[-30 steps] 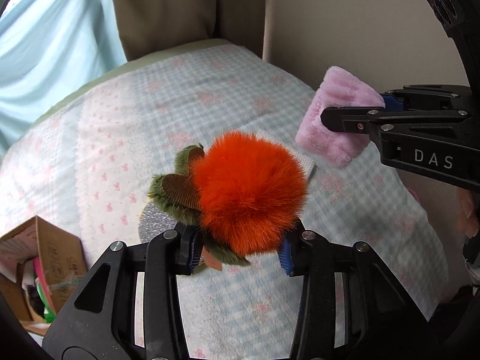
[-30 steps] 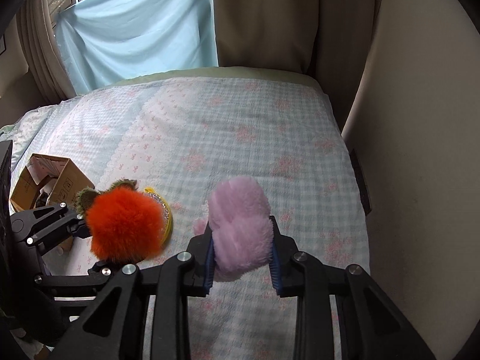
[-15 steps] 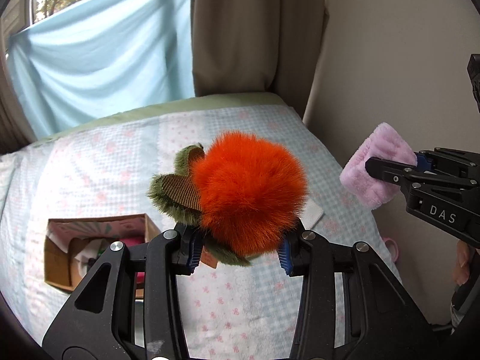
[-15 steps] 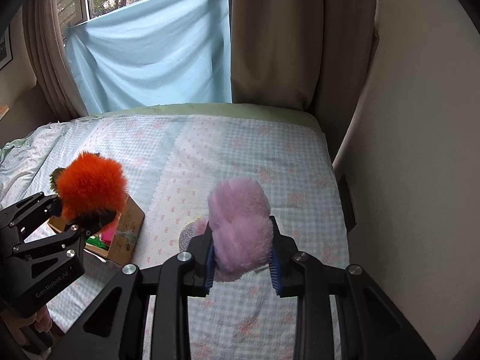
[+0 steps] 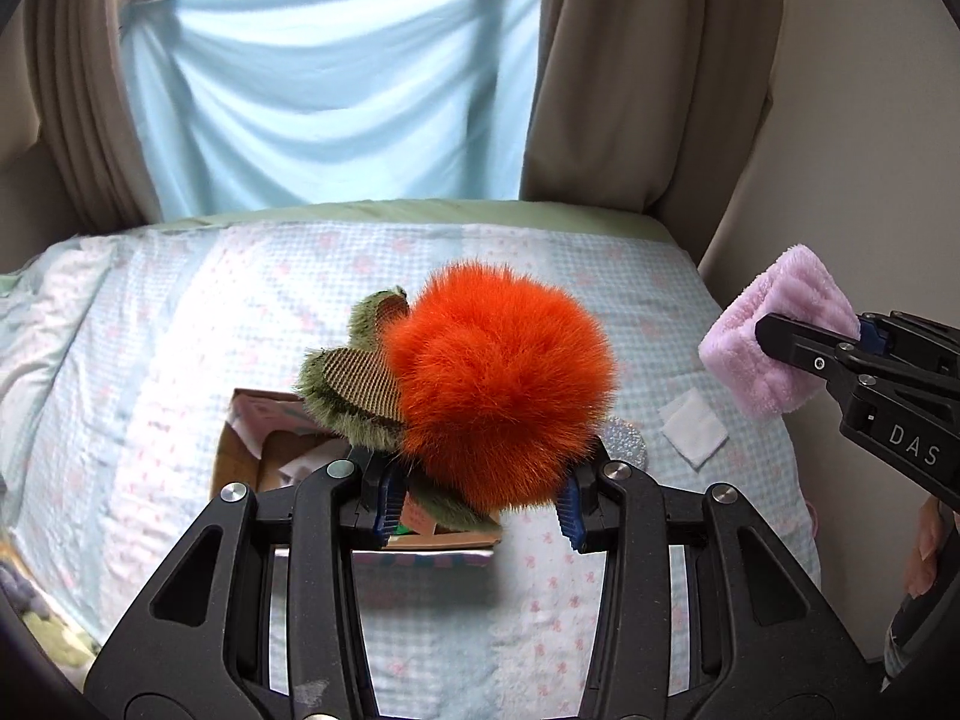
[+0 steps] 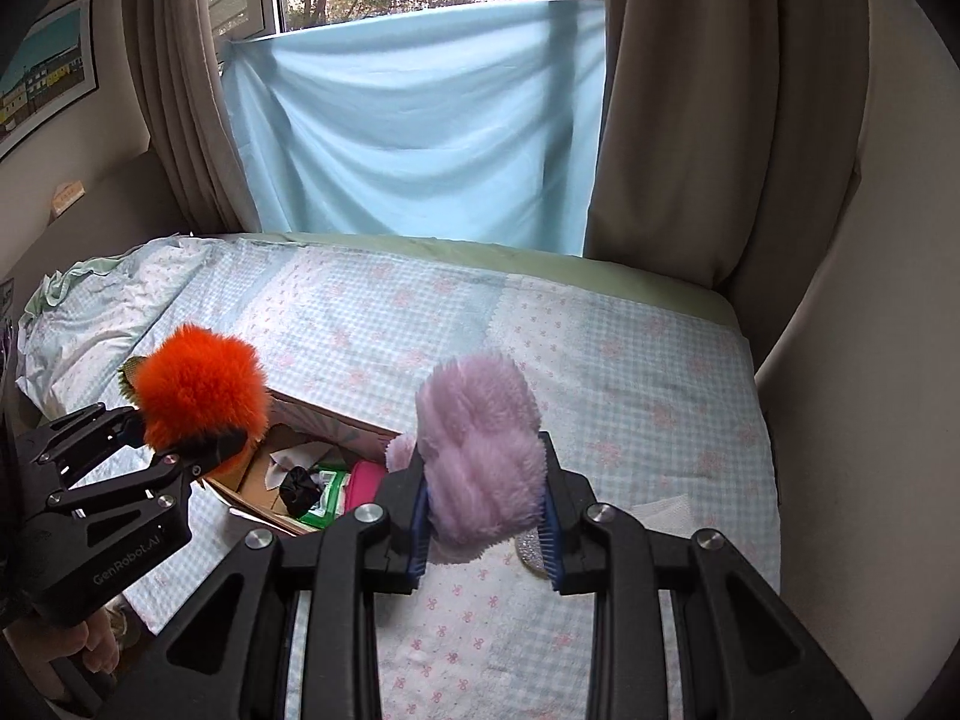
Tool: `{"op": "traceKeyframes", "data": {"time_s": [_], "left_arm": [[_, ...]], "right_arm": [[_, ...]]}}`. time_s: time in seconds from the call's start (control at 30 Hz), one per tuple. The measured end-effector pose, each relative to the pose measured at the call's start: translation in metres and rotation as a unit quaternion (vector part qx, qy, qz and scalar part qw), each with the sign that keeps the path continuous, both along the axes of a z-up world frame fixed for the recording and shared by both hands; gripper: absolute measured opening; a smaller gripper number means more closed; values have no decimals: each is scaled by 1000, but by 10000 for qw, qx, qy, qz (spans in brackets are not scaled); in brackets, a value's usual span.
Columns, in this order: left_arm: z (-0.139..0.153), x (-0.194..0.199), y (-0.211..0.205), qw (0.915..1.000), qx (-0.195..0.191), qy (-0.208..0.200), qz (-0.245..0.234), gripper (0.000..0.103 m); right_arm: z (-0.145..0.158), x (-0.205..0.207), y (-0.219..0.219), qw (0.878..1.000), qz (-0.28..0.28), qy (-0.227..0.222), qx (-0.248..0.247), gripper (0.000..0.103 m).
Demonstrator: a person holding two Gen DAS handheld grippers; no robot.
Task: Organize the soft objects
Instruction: 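Carry the orange pompom and pink wristband over the cardboard box with both tools, then open both tools to drop the pompom and wristband into the box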
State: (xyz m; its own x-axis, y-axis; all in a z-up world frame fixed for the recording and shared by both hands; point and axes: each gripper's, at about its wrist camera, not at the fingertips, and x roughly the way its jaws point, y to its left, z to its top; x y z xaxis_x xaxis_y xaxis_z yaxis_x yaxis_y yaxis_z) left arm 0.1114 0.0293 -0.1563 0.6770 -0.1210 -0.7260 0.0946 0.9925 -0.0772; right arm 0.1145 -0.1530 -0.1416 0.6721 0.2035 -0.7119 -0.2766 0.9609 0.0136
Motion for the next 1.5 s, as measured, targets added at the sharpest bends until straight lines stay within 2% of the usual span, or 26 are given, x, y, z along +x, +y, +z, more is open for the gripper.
{"op": "traceKeyframes", "data": {"time_s": [0.2, 0.37, 0.63, 0.9, 1.2, 1.33, 1.4, 1.5], "left_arm": [[-10, 19, 76, 9997, -16, 237, -100, 37], [-31, 42, 129, 9981, 78, 521, -330, 37], [-90, 78, 186, 9911, 263, 1236, -410, 37], [-156, 113, 201, 9806, 352, 1871, -462, 37], [-231, 154, 190, 9618, 436, 2575, -817, 37], [-261, 161, 183, 9489, 278, 2960, -1055, 37], [-271, 162, 176, 9430, 437, 3073, -1198, 37], [-281, 161, 170, 9362, 481, 3228, -1304, 37]], "right_arm": [[-11, 14, 69, 9994, -272, 189, 23, 27], [-28, 26, 118, 9970, -609, 460, 127, 27], [-73, 47, 179, 9910, -916, 926, 300, 27], [-132, 84, 209, 9844, -799, 1536, 319, 27], [-201, 139, 218, 9711, -774, 2248, 222, 27], [-228, 155, 220, 9608, -813, 2624, 381, 27], [-242, 162, 218, 9523, -890, 2863, 572, 27], [-257, 169, 215, 9414, -1026, 3127, 741, 28]]}}
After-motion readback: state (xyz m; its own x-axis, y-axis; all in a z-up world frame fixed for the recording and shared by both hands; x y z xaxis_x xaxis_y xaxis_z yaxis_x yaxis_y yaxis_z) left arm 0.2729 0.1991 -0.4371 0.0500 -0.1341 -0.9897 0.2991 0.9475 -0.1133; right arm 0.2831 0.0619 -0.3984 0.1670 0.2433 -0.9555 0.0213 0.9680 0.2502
